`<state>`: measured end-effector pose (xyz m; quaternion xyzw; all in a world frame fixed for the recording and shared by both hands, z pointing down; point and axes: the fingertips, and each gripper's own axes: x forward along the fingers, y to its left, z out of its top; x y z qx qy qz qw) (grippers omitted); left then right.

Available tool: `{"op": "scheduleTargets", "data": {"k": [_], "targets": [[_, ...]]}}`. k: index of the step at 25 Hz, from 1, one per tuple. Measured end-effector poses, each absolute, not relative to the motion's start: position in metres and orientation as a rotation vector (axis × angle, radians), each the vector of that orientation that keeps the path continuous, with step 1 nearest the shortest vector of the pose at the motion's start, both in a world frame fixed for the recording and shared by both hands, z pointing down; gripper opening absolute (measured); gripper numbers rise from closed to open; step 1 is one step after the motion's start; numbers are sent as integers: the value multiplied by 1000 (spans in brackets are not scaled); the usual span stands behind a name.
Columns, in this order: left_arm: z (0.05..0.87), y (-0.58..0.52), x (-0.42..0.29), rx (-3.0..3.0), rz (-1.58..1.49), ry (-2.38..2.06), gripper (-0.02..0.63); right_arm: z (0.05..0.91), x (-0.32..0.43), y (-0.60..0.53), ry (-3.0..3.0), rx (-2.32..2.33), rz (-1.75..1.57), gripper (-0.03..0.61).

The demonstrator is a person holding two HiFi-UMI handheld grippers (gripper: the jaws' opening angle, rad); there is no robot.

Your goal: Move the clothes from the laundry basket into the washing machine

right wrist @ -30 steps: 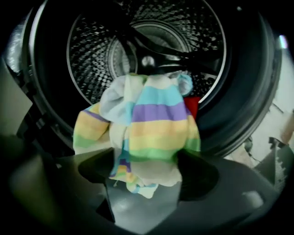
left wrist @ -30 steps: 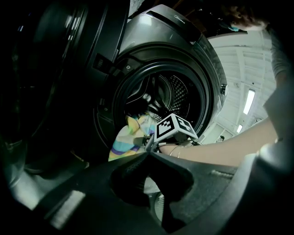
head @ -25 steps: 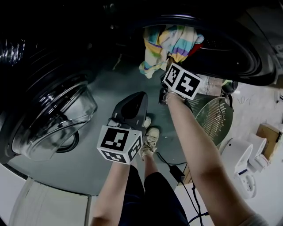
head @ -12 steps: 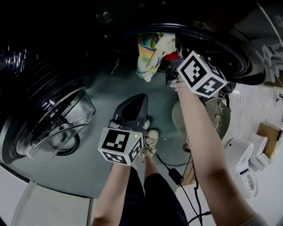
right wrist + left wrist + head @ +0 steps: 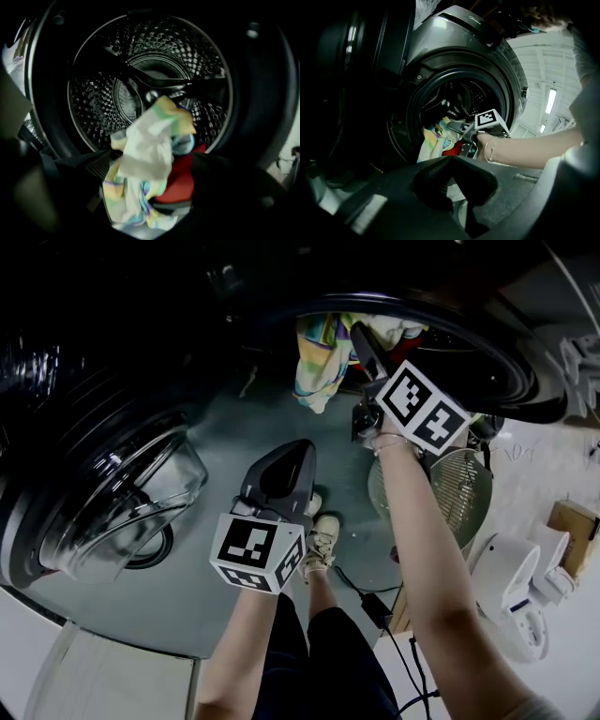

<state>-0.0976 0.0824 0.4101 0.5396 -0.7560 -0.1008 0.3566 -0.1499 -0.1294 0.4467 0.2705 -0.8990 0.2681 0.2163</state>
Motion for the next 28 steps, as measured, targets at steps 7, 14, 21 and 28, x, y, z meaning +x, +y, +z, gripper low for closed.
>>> {"op": "scheduleTargets", "data": {"k": [7,14,21,28], "targets": [[416,92,-106,1373,-248,-1960,6,520,-118,-46,-2318,581,781,568],[425,94,-102,1413,-249,-1921,6,577,-138,-16,-2215,454,847,538],[432,92,-98,1397,-277,-1918,6,571,-140,-36,-2194,450,738,139],[421,93,-103,1392,-276,-1938,6,472,-138,-65,-2466,570,518,44]]}}
